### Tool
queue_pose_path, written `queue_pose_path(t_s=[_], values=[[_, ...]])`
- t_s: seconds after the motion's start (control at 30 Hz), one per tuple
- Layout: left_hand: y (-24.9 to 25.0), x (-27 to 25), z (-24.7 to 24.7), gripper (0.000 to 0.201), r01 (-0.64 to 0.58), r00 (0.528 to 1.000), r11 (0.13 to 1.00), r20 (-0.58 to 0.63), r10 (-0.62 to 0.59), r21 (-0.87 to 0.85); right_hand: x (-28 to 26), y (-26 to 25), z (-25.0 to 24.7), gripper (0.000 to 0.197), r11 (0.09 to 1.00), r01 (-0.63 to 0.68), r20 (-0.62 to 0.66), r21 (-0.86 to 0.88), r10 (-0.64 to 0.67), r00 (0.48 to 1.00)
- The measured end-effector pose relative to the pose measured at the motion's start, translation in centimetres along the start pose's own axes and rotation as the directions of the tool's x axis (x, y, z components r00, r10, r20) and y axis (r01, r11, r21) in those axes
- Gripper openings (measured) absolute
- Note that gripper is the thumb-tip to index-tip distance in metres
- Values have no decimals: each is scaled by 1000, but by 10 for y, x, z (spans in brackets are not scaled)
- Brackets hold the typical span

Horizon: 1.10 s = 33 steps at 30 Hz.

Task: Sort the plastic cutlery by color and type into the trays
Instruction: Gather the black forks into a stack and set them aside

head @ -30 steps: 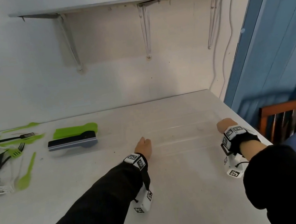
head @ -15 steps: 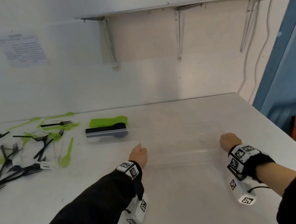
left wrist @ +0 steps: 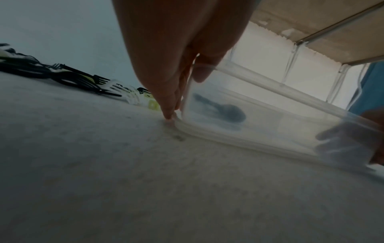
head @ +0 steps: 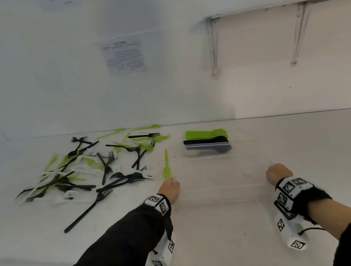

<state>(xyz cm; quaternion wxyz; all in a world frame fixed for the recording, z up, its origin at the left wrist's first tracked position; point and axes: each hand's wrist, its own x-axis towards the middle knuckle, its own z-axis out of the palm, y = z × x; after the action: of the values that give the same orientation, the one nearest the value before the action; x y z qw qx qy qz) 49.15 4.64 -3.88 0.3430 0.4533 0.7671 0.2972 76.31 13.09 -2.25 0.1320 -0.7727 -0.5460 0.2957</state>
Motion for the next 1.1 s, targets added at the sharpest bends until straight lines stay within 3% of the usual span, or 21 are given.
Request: queue_pose_path(t_s=[0.17,0.3,0.37,0.47,0.53,0.63,0.77,0.83,0.93,1.1], values=[[-8,6,-1,27,-23,998,999,61,25,-39,-2,-2,4,36,998,-40,-57,-42,38,998],[-6,18,-2,35,-51,989,997,136,58,-52,-1,0,2,38,996,-59,-68,-66,54,996],[-5,19,-7,48,-67,979,998,194,70,-20,-3,-7,-3,45,995,-53,-126,-80,43,991],[-8,15,-22,57,-153,968,988,206,143,34,-17,-36,-17,44,992,52,-301,-118,-86,950],[-12,8,-38,52,-235,963,970,151,224,63,-31,-73,-21,33,958,250,-326,-138,-282,902],[-29,-4,-68,40,-313,949,942,78,305,119,-55,-136,-5,21,824,565,-222,-44,-560,798],[-60,-7,-113,32,-233,965,936,-56,256,264,-99,-208,57,16,711,693,67,119,-702,709],[-75,-3,-137,32,-155,969,933,-136,208,326,-112,-233,95,18,683,718,187,135,-729,658],[-98,7,-169,33,-36,967,906,-214,138,422,-119,-258,145,25,700,708,321,94,-694,644],[-131,21,-202,38,89,990,806,-143,-5,585,-116,-286,202,29,647,753,501,-116,-616,607]])
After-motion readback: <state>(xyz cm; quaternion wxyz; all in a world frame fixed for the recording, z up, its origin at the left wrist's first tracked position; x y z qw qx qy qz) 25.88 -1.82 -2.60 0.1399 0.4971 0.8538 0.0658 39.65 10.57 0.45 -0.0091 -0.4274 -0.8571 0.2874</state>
